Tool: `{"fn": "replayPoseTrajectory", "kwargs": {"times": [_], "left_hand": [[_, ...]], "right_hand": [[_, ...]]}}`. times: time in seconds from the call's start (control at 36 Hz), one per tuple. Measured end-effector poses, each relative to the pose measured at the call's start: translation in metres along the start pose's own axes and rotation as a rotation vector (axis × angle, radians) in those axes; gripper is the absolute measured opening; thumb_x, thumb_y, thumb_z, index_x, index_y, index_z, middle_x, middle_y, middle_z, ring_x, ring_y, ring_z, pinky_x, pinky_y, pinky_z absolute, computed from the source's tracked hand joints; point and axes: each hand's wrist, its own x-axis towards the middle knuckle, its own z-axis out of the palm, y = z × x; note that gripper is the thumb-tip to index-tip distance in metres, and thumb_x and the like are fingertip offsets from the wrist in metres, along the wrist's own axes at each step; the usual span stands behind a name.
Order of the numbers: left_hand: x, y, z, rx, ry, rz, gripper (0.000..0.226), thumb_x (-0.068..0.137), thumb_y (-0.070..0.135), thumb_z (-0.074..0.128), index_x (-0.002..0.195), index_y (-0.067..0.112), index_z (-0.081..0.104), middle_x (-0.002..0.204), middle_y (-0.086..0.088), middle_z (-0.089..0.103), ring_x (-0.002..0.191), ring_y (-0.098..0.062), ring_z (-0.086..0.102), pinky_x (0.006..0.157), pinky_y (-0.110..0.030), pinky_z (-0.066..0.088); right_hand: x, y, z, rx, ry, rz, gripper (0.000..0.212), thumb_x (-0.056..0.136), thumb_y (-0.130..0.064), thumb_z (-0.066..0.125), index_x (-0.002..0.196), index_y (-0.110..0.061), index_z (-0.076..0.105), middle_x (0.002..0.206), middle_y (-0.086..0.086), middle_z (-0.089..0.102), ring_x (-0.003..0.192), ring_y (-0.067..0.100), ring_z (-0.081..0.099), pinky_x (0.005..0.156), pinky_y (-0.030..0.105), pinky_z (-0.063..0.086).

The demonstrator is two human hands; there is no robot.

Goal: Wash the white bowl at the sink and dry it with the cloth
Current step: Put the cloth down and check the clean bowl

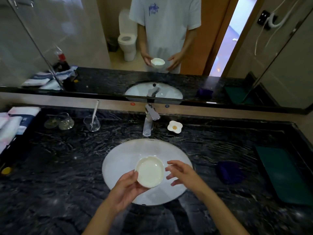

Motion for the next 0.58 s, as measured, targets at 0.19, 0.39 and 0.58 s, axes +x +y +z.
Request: {"fn": "replayPoseTrajectory", "kwargs": {"times": [0.19,0.39,0.58], "left_hand": [[-0.009,0.026,-0.017,0.112,-0.078,-0.050,0.094,0.060,0.030,0.096,0.133,-0.010,0.053,0.135,-0.032,0.059,0.122,-0.045,0.061,0.091,-0.052,0.058],[-0.009,0.044,-0.041,0.314,-0.048,-0.151,0.049,0.090,0.018,0.066,0.133,-0.004,0.057,0.130,-0.027,0.065,0.120,-0.046,0.062,0.095,-0.048,0.057],[-0.009,0.046,-0.046,0.452,-0.011,-0.167,0.044,0.087,0.027,0.068,0.123,0.001,0.068,0.123,-0.029,0.068,0.116,-0.048,0.064,0.090,-0.044,0.059]], "right_hand": [[-0.002,0.004,0.057,0.225,-0.003,-0.013,0.031,0.097,-0.019,0.062,0.128,-0.020,0.061,0.114,0.020,0.068,0.091,0.023,0.070,0.076,0.038,0.060],[-0.007,0.012,0.084,0.303,0.120,-0.018,0.029,0.097,-0.015,0.062,0.126,-0.014,0.062,0.107,0.018,0.074,0.087,0.030,0.071,0.075,0.038,0.060],[-0.018,0.025,0.098,0.325,0.175,-0.029,0.028,0.099,-0.010,0.057,0.127,-0.009,0.061,0.102,0.019,0.072,0.080,0.022,0.070,0.071,0.035,0.060]]}}
